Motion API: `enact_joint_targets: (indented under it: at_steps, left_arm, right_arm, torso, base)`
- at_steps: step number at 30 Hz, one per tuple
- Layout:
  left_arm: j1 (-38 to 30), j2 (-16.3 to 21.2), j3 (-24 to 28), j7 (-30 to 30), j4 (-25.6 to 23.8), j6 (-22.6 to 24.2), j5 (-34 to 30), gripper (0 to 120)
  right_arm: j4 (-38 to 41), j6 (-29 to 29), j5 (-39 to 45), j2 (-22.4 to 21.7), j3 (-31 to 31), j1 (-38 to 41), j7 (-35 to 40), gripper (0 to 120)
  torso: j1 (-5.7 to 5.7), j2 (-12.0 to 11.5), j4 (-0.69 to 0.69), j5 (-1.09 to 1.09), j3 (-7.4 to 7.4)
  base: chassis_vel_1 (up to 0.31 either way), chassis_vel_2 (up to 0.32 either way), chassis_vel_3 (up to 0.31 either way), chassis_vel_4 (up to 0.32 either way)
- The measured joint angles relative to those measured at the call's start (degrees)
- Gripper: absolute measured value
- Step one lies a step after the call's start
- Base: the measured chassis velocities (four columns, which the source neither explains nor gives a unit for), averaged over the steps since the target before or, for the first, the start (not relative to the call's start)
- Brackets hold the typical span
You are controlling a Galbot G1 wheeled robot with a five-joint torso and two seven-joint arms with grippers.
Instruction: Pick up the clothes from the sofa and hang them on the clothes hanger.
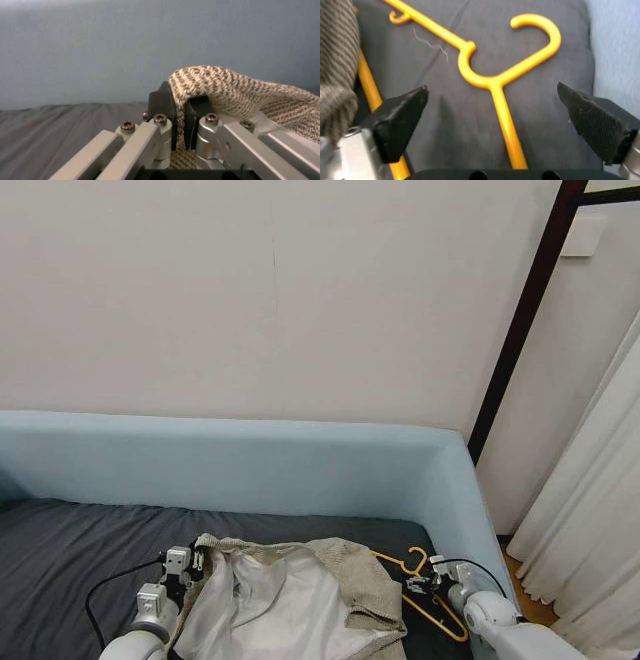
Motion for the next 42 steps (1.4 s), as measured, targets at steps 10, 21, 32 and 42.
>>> enact_joint_targets:
  at_steps: [10,21,32,42]
  left_arm:
    - [1.33,-0.22,-1.15,0.10,-0.41,-0.34,0.37,2]
    - [2.11,-0.16,-1.69,0.24,-0.93,-0.51,0.52,2]
    - [2.68,0.62,-1.75,0.46,-1.22,-0.51,0.46,2]
    - [3.21,0.68,-1.39,0.73,-1.38,-0.54,0.54,2]
  right_arm:
    - [-3.37,-1.08,-0.85,0.39,0.14,0.16,-3.13,59]
    - [-3.59,-2.35,-1.41,0.50,0.80,0.14,-4.03,20]
    - [-3.17,-0.94,-1.00,1.15,1.09,-0.02,-1.10,4]
    - [-0.46,5.12,-3.68,3.68,3.29,2.04,7.34,4]
  torso:
    - [0.00,0.00,0.00,0.00,0.00]
    - [0.00,0.00,0.00,0.00,0.00]
    - [0.00,0.00,-0.01,0.00,0.00]
    - [0.00,0.00,0.00,0.00,0.00]
  base:
    - [0.000,0.000,0.000,0.000]
    - [0.000,0.000,0.000,0.000]
    - [0.000,0.000,0.000,0.000]
    - [0.000,0.000,0.000,0.000]
